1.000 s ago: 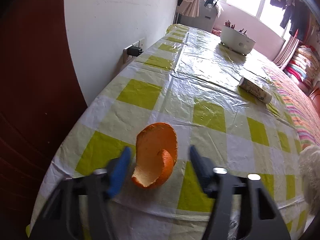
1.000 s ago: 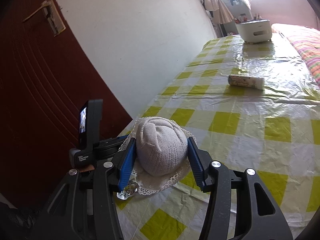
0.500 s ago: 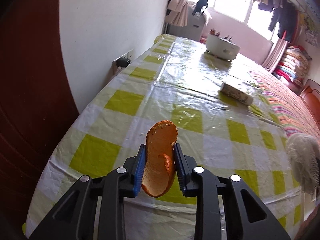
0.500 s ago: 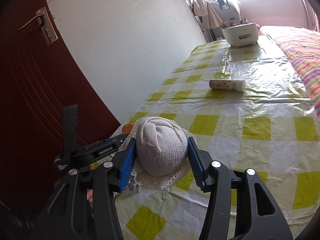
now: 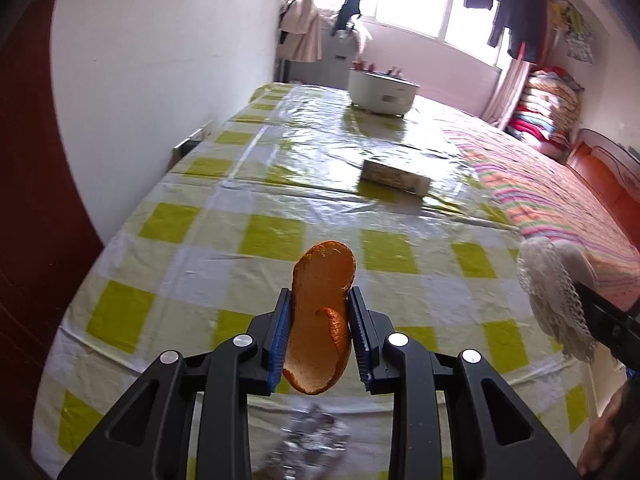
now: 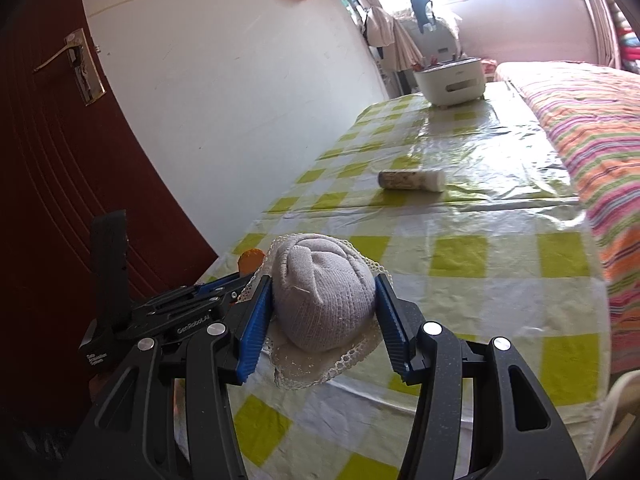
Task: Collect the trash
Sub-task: 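Carry the hat into the cream bin and open the right tool while the left tool holds the peel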
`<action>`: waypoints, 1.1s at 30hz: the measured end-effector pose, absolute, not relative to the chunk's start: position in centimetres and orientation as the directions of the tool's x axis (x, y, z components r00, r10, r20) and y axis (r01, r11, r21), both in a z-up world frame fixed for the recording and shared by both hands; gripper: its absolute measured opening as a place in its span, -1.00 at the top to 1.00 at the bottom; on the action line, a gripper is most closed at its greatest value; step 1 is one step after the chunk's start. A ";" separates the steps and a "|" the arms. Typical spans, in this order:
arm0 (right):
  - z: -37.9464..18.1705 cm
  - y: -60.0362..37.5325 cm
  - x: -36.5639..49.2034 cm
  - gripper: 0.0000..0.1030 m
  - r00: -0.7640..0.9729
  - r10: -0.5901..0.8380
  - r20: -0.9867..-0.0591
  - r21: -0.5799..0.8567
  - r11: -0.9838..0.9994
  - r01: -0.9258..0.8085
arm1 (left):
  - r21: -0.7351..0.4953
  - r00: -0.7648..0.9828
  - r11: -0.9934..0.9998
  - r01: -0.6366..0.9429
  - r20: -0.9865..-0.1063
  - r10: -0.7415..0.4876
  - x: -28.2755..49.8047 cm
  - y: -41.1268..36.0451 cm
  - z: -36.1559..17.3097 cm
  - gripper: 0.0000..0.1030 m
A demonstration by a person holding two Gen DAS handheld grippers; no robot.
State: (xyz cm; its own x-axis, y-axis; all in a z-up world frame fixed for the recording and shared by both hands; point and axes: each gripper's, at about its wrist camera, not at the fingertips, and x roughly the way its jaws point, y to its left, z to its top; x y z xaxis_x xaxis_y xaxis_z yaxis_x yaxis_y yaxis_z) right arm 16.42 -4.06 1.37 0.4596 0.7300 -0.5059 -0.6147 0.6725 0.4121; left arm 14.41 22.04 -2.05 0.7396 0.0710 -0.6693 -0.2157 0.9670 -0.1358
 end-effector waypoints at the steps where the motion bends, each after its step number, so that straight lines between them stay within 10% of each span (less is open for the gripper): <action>1: 1.4 -4.6 16.4 0.02 0.468 0.725 -0.505 0.410 0.679 -0.610 | -0.137 0.741 0.969 -0.206 -0.668 0.064 14.4 21.6 -2.0 0.46; 33: 1.1 -24.8 14.7 0.02 0.750 0.503 -0.430 0.495 0.826 -0.270 | -0.141 0.705 0.975 0.170 -0.674 -0.221 13.9 3.5 -1.9 0.46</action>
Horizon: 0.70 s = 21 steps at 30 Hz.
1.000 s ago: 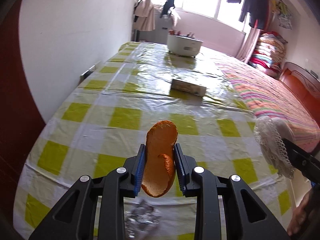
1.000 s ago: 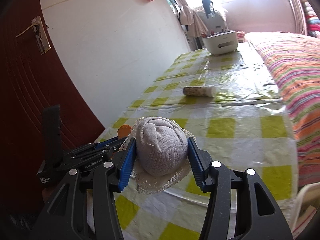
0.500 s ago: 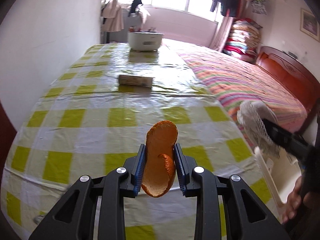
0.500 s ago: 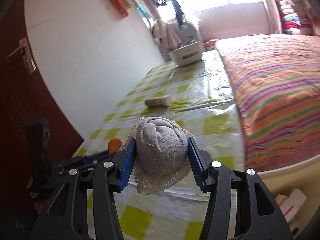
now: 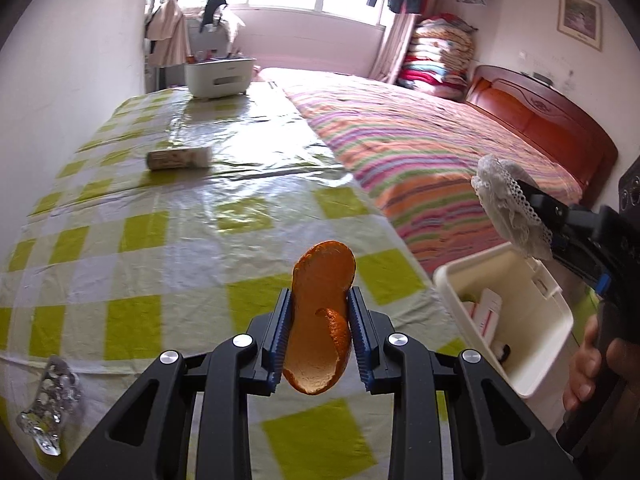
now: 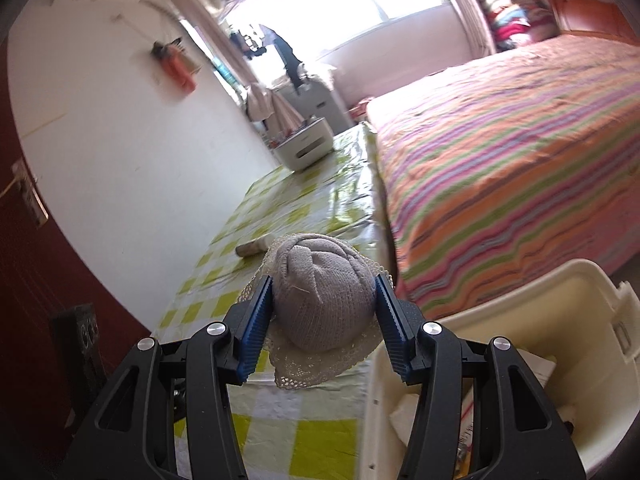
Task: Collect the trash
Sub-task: 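Carry the hat into the cream bin and open the right tool while the left tool holds the peel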
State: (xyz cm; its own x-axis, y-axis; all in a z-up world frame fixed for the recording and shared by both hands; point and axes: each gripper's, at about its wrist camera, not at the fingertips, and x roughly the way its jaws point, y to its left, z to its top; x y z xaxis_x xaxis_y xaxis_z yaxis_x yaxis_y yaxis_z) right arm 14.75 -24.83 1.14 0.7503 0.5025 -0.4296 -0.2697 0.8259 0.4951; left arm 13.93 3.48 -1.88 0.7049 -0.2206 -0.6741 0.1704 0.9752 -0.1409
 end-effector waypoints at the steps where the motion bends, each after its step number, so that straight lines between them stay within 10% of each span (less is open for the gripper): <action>1: 1.1 -25.1 14.6 0.02 0.755 0.496 -0.429 0.501 0.826 -0.258 | -0.144 0.703 0.974 0.176 -0.674 -0.227 13.9 3.1 -1.9 0.46; 21: -0.8 -32.6 12.5 0.02 0.845 0.263 -0.465 0.468 0.883 -0.017 | -0.149 0.646 0.931 0.333 -0.683 -0.341 13.0 -6.1 -2.2 0.46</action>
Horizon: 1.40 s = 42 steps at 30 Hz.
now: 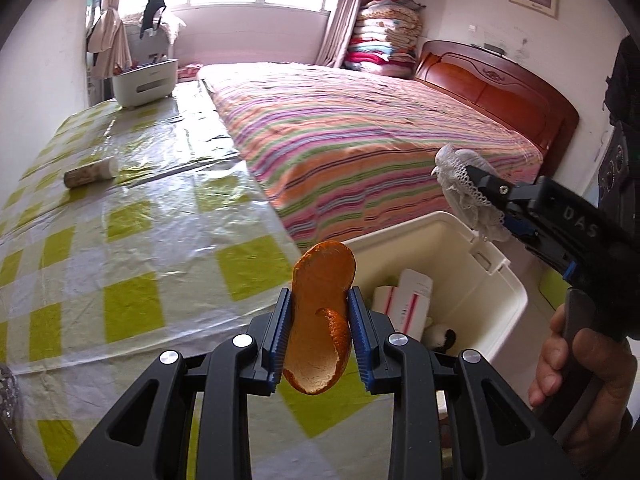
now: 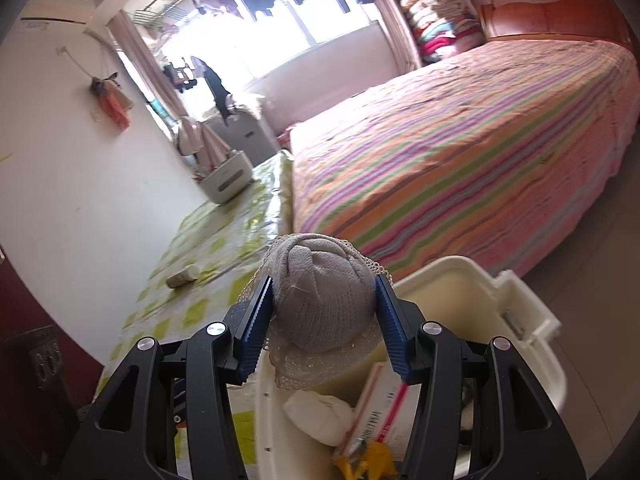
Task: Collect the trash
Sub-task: 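Carry the hat into the cream bin and open the right tool while the left tool holds the peel, then lower the orange peel into the cream bin and open the left tool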
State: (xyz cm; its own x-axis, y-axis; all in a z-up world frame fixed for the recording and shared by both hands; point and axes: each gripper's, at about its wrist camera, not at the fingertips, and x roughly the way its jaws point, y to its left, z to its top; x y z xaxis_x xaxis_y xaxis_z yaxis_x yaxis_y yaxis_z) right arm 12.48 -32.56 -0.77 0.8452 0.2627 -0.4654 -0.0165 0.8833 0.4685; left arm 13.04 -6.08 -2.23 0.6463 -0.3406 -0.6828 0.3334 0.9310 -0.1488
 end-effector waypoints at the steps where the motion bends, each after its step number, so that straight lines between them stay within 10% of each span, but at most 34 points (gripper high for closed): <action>1: -0.9 -32.7 12.4 0.02 0.846 0.251 -0.470 0.464 0.886 -0.004 | -0.152 0.642 0.929 0.338 -0.684 -0.346 13.0 -6.4 -2.2 0.46; 10: -0.5 -32.4 11.2 0.01 0.858 0.161 -0.489 0.401 0.914 0.057 | -0.148 0.628 0.918 0.367 -0.689 -0.362 12.8 -8.2 -2.4 0.46; 15: -0.4 -32.4 10.7 -0.34 0.865 0.146 -0.479 0.406 0.911 0.071 | -0.146 0.625 0.918 0.368 -0.693 -0.360 12.8 -8.5 -2.5 0.46; 42: 0.3 -35.1 8.7 -0.38 0.920 0.108 -0.376 0.515 0.850 0.110 | -0.167 0.541 0.867 0.470 -0.721 -0.433 13.1 -13.1 -3.7 0.42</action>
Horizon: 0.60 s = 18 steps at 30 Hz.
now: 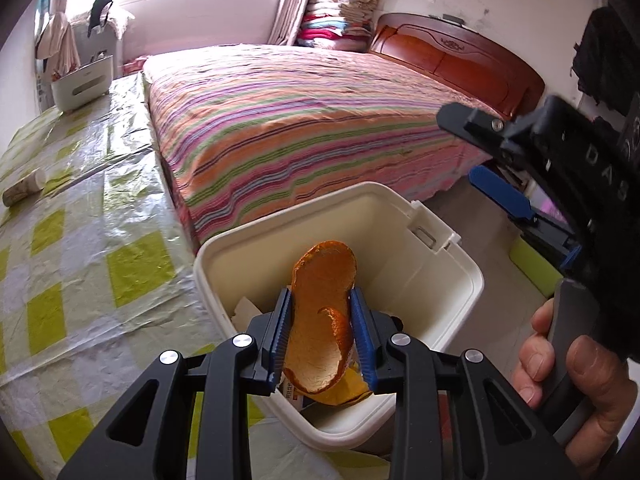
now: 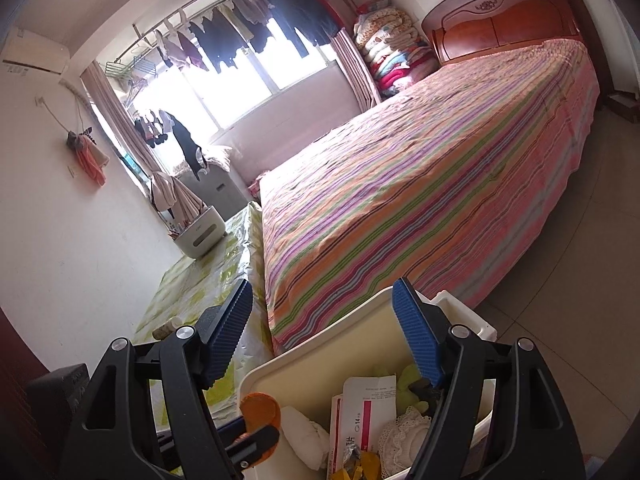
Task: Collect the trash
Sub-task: 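Lower the orange peel into the cream bin and open the left tool, then move both open tools back over the table toward the foil and bottle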
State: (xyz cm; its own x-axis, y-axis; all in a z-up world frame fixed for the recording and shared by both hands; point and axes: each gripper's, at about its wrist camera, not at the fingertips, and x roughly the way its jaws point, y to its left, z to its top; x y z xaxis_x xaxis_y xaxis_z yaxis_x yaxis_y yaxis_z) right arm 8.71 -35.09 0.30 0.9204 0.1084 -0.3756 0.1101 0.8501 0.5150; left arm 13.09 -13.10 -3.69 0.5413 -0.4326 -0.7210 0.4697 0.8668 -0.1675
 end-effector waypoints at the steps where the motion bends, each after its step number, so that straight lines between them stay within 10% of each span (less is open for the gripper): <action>1: 0.3 -35.2 8.7 -0.38 0.921 0.108 -0.375 0.518 0.848 0.111 | -0.157 0.542 0.865 0.477 -0.722 -0.430 13.0 -13.3 -3.8 0.42; 5: 0.1 -35.4 8.8 -0.38 0.921 0.114 -0.373 0.526 0.844 0.109 | -0.126 0.552 0.864 0.487 -0.723 -0.416 12.7 -13.9 -4.0 0.29; 9: 0.1 -35.3 9.0 -0.39 0.921 0.120 -0.372 0.528 0.843 0.104 | -0.107 0.586 0.868 0.484 -0.697 -0.413 12.1 -13.8 -3.6 -0.27; 18: 0.1 -35.0 9.5 -0.41 0.916 0.160 -0.368 0.538 0.840 0.070 | -0.091 0.641 0.889 0.449 -0.660 -0.391 11.8 -11.4 -2.4 -0.39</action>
State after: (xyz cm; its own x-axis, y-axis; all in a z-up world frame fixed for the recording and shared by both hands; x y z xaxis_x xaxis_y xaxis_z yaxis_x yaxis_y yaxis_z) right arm 9.49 -35.01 0.11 0.9160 0.1596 -0.3682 0.0699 0.8400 0.5381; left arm 11.80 -11.36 -2.37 0.6411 -0.3909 -0.6605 0.4488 0.8890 -0.0905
